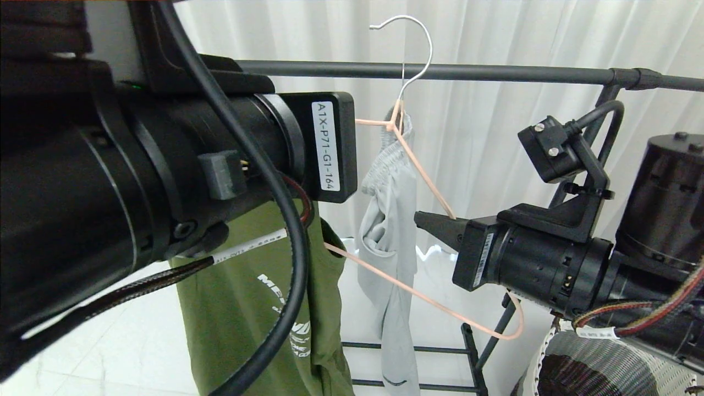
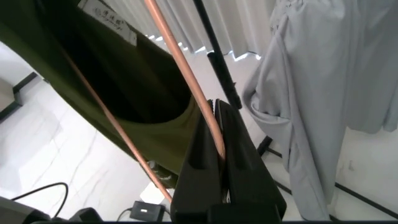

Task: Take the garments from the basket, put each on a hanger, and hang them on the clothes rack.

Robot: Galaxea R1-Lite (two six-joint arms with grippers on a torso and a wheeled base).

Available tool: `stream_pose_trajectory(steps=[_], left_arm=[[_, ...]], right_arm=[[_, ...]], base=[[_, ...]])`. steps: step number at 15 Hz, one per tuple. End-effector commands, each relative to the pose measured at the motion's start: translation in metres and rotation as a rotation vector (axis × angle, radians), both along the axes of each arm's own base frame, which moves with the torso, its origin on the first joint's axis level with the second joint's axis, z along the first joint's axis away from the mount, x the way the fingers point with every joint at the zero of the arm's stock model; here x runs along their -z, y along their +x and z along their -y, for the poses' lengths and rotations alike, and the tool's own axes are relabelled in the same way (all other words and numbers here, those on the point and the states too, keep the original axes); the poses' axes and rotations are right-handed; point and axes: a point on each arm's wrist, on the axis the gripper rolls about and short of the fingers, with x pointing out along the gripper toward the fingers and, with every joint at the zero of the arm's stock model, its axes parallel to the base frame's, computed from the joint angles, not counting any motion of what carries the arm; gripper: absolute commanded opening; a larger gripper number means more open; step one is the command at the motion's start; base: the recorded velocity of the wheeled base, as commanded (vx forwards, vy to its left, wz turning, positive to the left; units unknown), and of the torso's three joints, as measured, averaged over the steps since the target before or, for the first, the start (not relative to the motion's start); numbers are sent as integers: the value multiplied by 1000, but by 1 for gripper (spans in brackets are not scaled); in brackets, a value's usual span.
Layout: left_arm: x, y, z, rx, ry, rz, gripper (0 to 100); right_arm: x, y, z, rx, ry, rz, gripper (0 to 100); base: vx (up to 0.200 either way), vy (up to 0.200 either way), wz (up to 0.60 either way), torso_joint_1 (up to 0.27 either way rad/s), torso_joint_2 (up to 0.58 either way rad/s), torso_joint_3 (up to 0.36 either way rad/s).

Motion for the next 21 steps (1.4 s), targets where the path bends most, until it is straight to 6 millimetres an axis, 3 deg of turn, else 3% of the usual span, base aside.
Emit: stream_pose_trajectory(steps=[1,6,10,13,21], left_arm=[[0,-1,3,16,0,-2,0],[-3,-1,20,67,-10,-1,0],[-3,-5,22,96,-9,-5,0],[0,-10,26,121,-4,-12,0],[8,-16,12,111,6,-28,0]], right_arm=[[0,-1,-7,-16,0,0,0],[-1,-3,-13,-31,3,4,0],[-3,-2,-12,-28,11,9,0],[-14,3,-21,-29,41,28,0],[-19,14,-15,18,51,46,0]], base=[[0,0,0,0,0,0],[0,0,0,0,0,0],[0,0,0,0,0,0],[0,0,0,0,0,0],[0,0,0,0,0,0]])
